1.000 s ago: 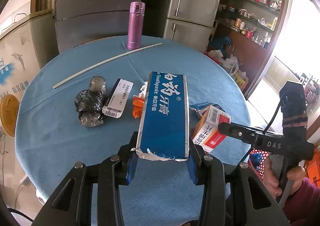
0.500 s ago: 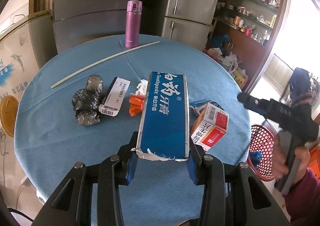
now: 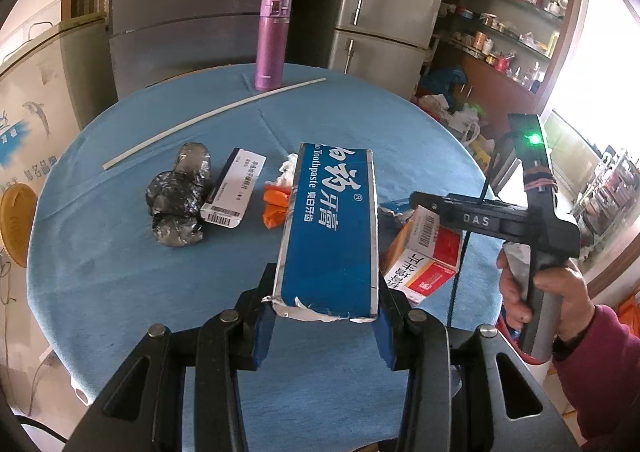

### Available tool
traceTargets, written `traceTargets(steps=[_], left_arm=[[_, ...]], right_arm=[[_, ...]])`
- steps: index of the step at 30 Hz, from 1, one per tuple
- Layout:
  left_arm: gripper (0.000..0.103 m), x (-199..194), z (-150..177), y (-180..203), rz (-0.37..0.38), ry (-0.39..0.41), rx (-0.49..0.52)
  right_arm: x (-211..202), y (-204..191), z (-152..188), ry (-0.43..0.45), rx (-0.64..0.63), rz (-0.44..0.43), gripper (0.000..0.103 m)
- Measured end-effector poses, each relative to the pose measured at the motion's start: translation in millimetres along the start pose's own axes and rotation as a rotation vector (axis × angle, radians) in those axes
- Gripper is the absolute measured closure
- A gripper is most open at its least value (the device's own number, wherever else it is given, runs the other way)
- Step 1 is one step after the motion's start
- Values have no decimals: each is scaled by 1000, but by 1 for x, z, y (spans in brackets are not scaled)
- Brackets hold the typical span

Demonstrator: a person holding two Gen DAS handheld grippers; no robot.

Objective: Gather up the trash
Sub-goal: 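Grasp the blue-white flattened carton with the right tool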

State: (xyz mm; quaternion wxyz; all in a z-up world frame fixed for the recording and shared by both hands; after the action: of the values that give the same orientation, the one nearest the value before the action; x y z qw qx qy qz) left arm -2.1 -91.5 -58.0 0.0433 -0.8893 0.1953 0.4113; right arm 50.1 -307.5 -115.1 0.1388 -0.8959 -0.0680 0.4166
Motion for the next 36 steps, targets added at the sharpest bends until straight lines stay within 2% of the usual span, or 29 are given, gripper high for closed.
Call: traceTargets(steps=[6,10,14,18,23,27,30,32,34,36], left_arm=[[59,1,1,-5,9,-7,-15],[59,2,2,-4,19,-11,-18],[59,4,3,-4,25,-18,-20],[59,4,2,-7,23,-17,-26],[59,5,5,-6,27,-23,-28],[59,5,4,-2,31,-25,-24],[59,7,3,-1,34,-29,-21],[59,6,3,-1,33,-29,-19],[59,6,3,-1,33,-29,-20],[59,7,2,-2,31,-29,-20]], right_arm=[[7,-8,0,-26,-26,-29,24],[6,-13,12,-82,15,-150,23],[-1,-36,26,-96,-36,-179,23],[-9,-36,30,-32,-59,-105,23],[-4,-21,18,-3,-63,-18,23],[14,-21,14,-55,-146,56,23],[28,-21,14,-78,-227,176,23],[34,-18,14,-88,-246,213,23],[37,-13,15,-99,-223,202,26],[37,-4,16,-108,-152,138,28]])
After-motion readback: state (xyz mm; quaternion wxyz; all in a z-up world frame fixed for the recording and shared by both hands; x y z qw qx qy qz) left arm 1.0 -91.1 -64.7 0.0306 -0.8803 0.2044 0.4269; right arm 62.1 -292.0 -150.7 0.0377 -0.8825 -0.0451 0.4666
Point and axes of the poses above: each gripper's, at about its wrist camera, not at the fingertips, and x roughly the way its jaws point, y to its right, z to its underside, the point moved 6 cm from there along x, roughly the way its jaws point, and after that the axes turned 7 degrees about -z, right-handed, at the moved point
